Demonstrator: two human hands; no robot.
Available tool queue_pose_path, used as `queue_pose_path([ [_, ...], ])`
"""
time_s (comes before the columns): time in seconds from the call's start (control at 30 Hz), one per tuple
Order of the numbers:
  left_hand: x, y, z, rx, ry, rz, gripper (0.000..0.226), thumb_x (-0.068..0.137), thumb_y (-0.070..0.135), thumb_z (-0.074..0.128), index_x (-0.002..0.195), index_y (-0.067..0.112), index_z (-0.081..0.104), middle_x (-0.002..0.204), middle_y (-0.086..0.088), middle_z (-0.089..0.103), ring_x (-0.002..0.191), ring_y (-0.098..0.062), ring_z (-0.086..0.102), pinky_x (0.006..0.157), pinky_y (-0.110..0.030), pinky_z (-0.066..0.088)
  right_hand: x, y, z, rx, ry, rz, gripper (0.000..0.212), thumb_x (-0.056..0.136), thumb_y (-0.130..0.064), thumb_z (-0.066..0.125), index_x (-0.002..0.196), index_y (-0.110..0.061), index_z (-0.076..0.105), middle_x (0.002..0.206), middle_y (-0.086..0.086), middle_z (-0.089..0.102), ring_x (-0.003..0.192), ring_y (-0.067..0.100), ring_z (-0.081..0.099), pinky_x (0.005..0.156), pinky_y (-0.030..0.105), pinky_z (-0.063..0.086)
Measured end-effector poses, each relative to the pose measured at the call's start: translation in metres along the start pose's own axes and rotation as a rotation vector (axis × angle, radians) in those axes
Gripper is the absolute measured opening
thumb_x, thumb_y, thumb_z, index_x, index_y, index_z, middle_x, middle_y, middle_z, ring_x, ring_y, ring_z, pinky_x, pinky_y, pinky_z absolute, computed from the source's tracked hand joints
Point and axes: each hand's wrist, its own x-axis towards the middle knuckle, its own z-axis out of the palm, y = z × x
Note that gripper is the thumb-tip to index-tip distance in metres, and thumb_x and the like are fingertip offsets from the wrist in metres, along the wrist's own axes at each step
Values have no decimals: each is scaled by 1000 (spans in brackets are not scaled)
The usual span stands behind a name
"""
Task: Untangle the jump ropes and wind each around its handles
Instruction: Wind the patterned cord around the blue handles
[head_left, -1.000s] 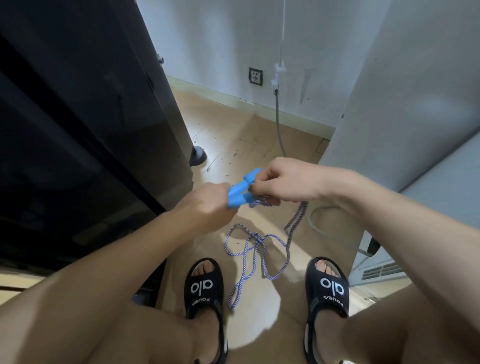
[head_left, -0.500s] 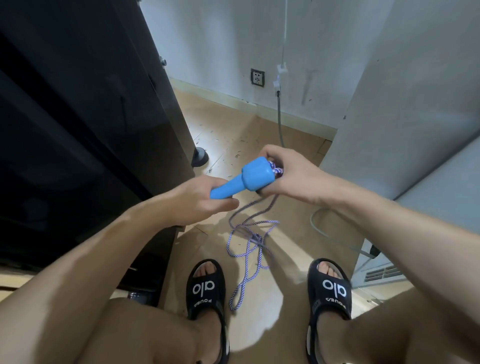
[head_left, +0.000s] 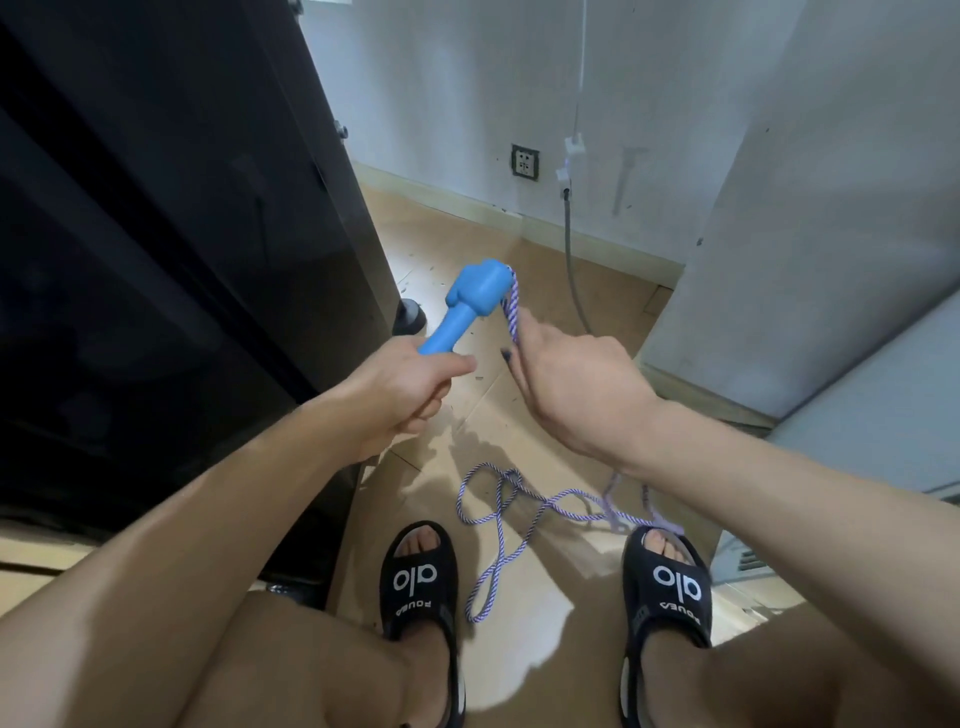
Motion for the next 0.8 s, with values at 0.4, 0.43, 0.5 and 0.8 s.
queue_pose_path([
  [0.4,4,-23,25,1325,137,191,16,100,30,48,110,17,49,74,5,37,66,-21,47,63,-33,37,-8,-16,-10,-66,-439,-265,38,97,-21,47,63,-15,31,63,1,35,52,19,33,47,28,19],
  [0.43,3,-25,26,1383,141,241,18,100,29,48,113,16,49,73,5,35,64,-22,44,63,-32,35,-9,-13,-11,-10,-466,-265,38,97,-26,47,63,-15,33,63,1,36,53,21,36,47,29,21],
  [0.5,1,-29,28,1472,149,325,19,99,27,49,114,15,48,74,4,35,63,-23,43,61,-31,34,-10,-9,-14,93,-517,-254,35,92,-29,49,62,-14,38,62,2,39,53,22,38,47,29,24],
  [0.8,-10,-33,45,1697,23,500,17,100,22,45,115,15,45,71,4,40,70,-26,56,60,-30,36,9,28,-18,735,-589,-84,10,81,-22,68,72,-19,67,64,1,66,56,10,51,57,30,46],
])
